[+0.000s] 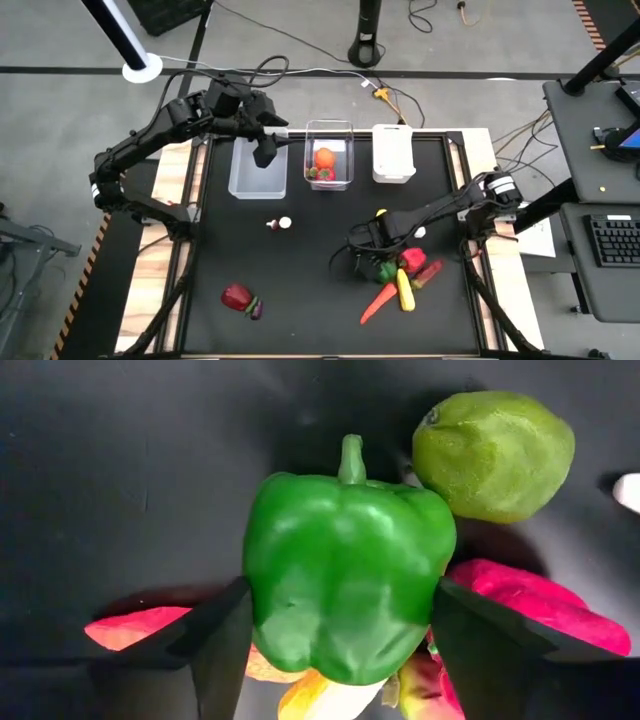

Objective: Sort produce into baskets
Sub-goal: Put the green bell pepper into the white bin

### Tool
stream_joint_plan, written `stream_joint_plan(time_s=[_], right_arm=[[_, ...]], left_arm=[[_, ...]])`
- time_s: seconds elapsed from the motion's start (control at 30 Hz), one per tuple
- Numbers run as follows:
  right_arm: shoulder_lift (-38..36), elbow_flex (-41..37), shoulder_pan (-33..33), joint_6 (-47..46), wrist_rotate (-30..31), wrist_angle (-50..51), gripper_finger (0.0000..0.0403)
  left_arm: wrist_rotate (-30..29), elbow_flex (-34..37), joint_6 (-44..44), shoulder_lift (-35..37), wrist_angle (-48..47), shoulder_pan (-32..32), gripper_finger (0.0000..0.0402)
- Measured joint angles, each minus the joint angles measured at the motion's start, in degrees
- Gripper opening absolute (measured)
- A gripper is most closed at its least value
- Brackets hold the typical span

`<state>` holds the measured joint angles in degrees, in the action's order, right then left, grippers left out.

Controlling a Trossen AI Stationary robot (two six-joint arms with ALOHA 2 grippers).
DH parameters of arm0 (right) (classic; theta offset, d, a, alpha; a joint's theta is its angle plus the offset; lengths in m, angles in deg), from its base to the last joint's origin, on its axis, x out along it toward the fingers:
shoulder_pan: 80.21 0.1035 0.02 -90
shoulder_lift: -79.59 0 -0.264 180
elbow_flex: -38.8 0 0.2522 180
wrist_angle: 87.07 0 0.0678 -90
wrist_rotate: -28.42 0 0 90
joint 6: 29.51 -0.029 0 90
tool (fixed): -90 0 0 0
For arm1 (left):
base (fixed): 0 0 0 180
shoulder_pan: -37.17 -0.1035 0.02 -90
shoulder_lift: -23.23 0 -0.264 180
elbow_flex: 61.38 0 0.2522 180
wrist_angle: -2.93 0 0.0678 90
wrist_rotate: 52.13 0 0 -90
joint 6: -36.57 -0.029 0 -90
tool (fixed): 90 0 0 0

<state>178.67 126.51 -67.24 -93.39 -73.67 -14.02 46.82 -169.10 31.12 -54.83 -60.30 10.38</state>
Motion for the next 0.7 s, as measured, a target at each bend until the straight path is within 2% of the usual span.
stream_joint_plan(time_s=[0.3,0.47,0.7], right_arm=[[-4.35,0.39,-0.02,-1.07,1.31,-0.37,0.0254],[-7.2,0.39,-0.33,-2.08,3.98,-1.71,0.0253],[-13.88,0.42,-4.88,-1.93,9.1,-9.04,0.0253]], left_arm=[[-0.58,0.0,-0.2,0.0,0.17,0.0,0.0233],[-0.96,0.0,-0.46,0.0,0.15,0.0,0.0233],[-0.96,0.0,1.21,0.02,0.15,0.12,0.0233]])
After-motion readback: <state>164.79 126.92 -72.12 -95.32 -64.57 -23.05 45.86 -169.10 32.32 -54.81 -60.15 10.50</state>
